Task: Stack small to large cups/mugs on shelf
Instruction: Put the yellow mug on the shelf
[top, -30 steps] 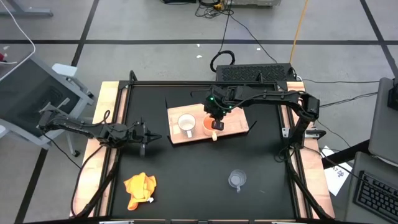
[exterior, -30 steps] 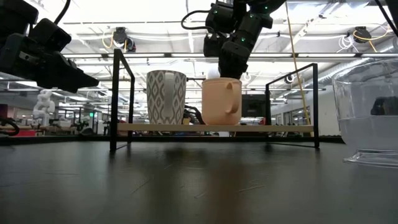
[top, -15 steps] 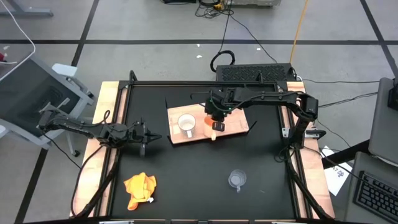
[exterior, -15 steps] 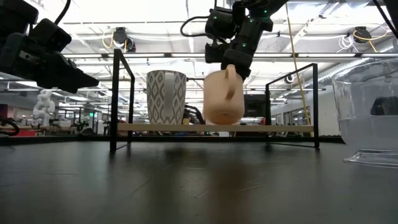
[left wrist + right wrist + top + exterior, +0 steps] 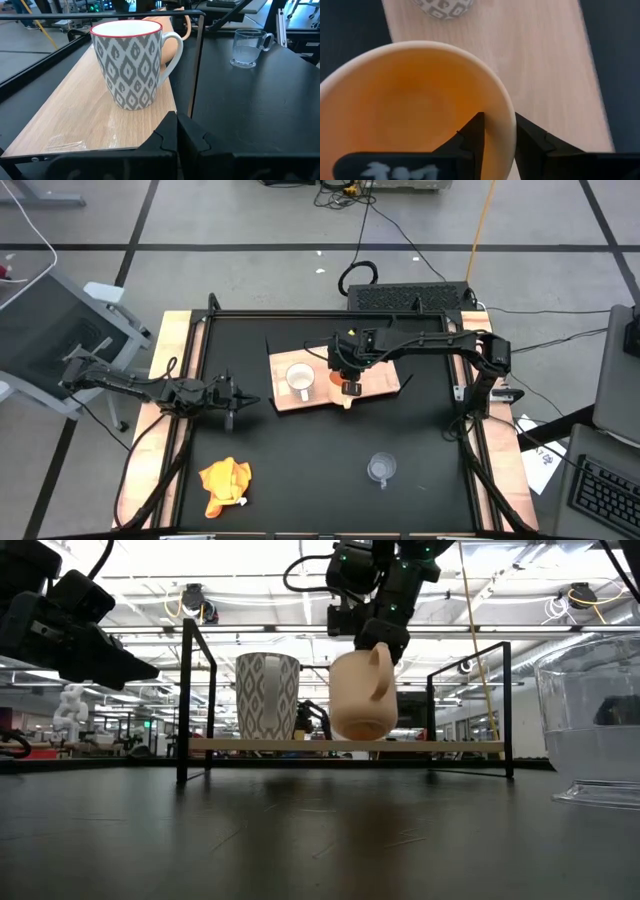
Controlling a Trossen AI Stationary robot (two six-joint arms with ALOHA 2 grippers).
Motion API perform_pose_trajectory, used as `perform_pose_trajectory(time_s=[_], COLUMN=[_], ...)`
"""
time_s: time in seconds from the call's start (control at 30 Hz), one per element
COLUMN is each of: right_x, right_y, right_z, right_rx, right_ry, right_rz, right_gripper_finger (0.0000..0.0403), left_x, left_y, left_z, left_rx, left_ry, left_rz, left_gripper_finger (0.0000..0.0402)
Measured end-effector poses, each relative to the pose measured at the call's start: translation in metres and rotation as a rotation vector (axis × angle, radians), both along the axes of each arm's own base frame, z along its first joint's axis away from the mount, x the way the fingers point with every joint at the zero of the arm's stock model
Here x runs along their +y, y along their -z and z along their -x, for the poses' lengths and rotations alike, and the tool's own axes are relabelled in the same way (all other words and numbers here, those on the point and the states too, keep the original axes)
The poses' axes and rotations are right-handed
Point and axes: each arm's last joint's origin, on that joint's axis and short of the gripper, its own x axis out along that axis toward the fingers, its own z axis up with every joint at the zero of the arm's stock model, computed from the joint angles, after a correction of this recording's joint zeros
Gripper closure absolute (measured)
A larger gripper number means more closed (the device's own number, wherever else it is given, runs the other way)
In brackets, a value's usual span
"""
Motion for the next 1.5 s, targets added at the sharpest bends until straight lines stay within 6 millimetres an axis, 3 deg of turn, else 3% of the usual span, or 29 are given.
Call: perform_pose_trajectory(time_s=[0.53,0.9,1.5], right_x=[0.003,0.017,0.015], right_y=[-0.007,-0.016,-0.034], right_z=[0.001,0.001,0.007], right_rx=[-0.017,-0.043,-0.124], right_ry=[0.009,-0.009,0.026], right_rz=[0.042,0.090,0.094], right_gripper_finger=[0.0325,0.0325,0.0325], left_x=[0.000,0.000,0.000], left_y=[0.000,0.000,-0.001], left_z=[0.000,0.000,0.000], left_rx=[-0.002,-0.005,-0.010], left_ry=[-0.002,-0.005,-0.007], left_rz=[0.010,0.023,0.036], left_gripper_finger=[0.0400,0.0400,0.0400])
